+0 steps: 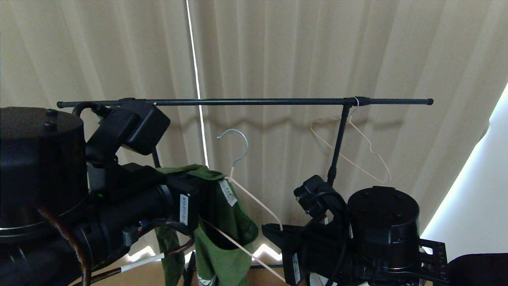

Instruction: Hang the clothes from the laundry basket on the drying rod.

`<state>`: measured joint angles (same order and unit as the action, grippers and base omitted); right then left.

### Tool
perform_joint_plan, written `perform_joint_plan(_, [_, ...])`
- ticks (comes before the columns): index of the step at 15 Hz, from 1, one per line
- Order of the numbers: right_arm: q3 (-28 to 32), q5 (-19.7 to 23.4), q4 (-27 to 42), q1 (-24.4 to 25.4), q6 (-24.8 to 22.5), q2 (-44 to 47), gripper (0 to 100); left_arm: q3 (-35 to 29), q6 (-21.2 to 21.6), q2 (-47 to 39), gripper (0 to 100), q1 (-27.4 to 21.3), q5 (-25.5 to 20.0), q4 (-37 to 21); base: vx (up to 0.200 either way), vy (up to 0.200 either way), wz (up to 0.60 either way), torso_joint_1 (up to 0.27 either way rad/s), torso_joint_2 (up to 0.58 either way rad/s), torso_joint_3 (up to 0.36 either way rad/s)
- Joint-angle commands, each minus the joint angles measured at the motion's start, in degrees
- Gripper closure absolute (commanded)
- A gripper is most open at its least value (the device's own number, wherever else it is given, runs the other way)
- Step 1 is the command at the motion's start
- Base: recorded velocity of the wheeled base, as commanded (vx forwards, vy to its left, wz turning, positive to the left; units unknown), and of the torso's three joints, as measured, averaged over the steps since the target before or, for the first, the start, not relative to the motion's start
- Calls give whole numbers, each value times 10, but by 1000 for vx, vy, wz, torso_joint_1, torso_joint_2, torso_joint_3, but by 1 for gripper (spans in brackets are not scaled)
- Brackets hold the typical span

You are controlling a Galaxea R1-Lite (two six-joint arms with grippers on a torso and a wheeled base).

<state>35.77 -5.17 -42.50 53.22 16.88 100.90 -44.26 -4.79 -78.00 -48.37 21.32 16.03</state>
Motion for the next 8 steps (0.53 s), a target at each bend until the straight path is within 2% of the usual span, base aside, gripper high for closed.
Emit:
perform_joint_plan(1, [-3, 0, 0, -1, 0, -11, 100, 8, 0, 6, 100, -8, -10, 1, 0, 0, 0, 0, 0, 0])
perform_joint_plan(6, [-9, 0, 1, -1, 0, -36, 100, 37, 0, 16, 100, -10, -30, 4, 0, 0, 0, 0, 0, 0])
perform_joint_plan(7, [-9, 0, 2, -1, 0, -40, 100, 37, -1, 19, 0, -10, -36, 4, 0, 0, 0, 0, 0, 0])
perform_joint_plan(8, [-9, -1, 2, -1, -1, -43, 100, 38, 0, 22, 0, -10, -43, 4, 0, 0, 0, 0, 0, 0])
